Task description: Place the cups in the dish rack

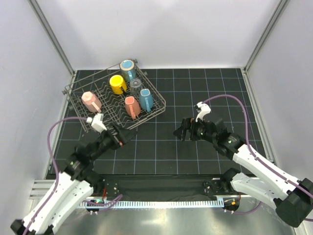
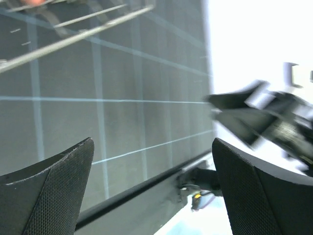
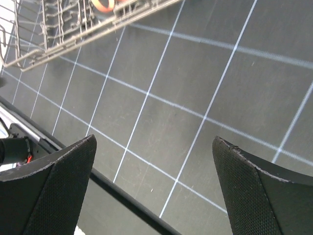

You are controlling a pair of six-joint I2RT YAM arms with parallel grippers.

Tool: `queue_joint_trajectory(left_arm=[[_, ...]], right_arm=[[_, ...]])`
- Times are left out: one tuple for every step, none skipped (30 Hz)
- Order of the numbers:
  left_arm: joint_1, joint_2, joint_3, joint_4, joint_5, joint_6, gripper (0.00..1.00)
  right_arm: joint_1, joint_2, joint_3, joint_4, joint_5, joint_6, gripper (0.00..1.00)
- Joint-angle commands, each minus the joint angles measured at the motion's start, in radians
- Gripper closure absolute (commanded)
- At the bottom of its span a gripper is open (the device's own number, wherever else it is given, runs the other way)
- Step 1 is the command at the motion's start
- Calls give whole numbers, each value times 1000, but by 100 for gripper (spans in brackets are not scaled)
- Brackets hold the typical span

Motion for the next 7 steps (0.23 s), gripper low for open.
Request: queue_joint_trajectory(left_arm=[[-1,-211,-120,167,77,-86,0],[-1,-253,-179,187,99,-104,0],[-1,-302,-210,207,109,-141,0],[-1,-383,-238,228,118,-156,0],[-1,-427,-262,249,129,-170,0],[-1,-467,-307,251,146,-184,0],[-1,-548,-327,253,155,-207,0]], right_arm=[[-2,-30,-58,101,-42,56,0],[-1,-42,-73,131,-48,64,0],[-2,-56,-96,162,-77,70,0],[-2,-70,-146,221,-100,77,0],[-2,-85,-173,248,-106,85,0],[-1,-126,-196,266,-109,90,0],[-1,-146,-237,297,-135,87,0]])
